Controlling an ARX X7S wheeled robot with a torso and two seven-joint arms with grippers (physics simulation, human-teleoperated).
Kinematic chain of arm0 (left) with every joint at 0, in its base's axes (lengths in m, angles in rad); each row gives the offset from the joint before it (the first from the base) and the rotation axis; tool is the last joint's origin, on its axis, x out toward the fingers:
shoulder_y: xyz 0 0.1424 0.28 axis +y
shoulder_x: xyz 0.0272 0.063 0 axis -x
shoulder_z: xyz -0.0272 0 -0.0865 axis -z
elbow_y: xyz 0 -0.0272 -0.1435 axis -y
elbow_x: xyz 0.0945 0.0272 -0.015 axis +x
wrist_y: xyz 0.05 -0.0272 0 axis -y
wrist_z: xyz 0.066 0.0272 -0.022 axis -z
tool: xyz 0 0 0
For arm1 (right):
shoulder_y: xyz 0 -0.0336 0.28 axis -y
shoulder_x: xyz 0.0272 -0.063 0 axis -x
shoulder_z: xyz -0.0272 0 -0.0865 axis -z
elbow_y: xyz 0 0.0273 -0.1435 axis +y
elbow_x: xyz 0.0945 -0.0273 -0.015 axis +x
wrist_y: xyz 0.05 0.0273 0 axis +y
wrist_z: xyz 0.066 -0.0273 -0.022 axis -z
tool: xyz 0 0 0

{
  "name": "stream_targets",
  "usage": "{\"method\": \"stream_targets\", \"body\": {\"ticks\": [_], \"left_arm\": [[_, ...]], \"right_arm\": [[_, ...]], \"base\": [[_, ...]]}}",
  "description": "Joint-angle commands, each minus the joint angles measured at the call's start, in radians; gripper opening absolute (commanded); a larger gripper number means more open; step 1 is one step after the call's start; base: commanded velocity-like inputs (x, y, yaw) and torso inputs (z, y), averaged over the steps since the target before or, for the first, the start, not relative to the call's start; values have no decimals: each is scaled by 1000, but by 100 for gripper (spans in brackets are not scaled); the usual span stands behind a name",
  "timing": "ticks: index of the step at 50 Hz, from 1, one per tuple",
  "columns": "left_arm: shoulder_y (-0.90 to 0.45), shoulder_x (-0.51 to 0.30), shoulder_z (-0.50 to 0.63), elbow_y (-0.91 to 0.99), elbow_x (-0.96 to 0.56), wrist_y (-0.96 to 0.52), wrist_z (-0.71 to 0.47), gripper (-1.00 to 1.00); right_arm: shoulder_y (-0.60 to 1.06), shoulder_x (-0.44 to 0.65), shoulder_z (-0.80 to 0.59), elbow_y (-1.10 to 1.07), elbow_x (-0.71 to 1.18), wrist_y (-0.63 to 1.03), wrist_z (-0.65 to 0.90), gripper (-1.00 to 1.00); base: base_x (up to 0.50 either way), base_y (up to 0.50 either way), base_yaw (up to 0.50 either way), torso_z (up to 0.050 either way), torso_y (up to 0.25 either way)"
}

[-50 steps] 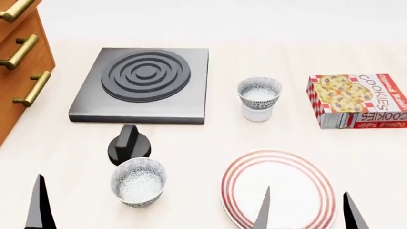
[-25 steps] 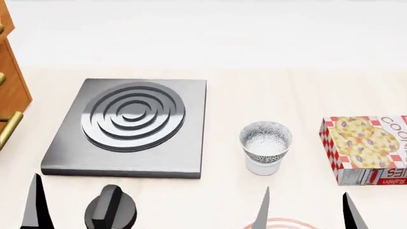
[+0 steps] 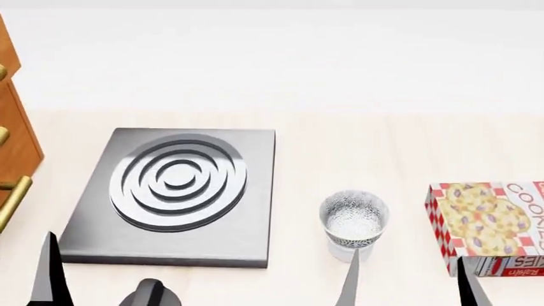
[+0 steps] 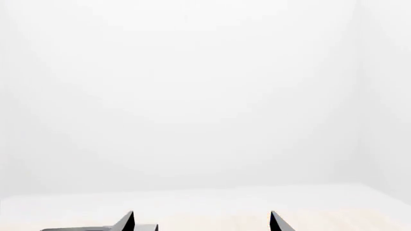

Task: Pick the akita bowl on the ramekin and place it on the plate.

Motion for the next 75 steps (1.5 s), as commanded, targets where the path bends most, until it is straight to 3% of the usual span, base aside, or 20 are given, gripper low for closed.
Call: {"method": "stream_targets", "body": {"ticks": [1, 16, 17, 51, 75], "left_arm": [[-1, -10, 5, -1, -4, -1, -11, 100], [-1, -20, 9, -1, -17, 10, -19, 100], [8, -15, 2, -12, -34, 54, -11, 100], [-1, -38, 19, 0, -6, 5, -64, 100], [-2, -54, 43, -4, -8, 14, -78, 100]], "right_arm": [[-4, 9, -6, 1, 3, -15, 7, 100], [-3, 20, -15, 5, 8, -16, 15, 100], [-2, 21, -16, 7, 8, -16, 16, 100], [-4, 54, -38, 6, 26, -24, 52, 100], [3, 74, -51, 1, 40, -19, 81, 100]], "base": [[0, 0, 0, 50, 0], [0, 0, 0, 50, 0], [0, 0, 0, 0, 0], [0, 0, 0, 0, -225], [0, 0, 0, 0, 0]]}}
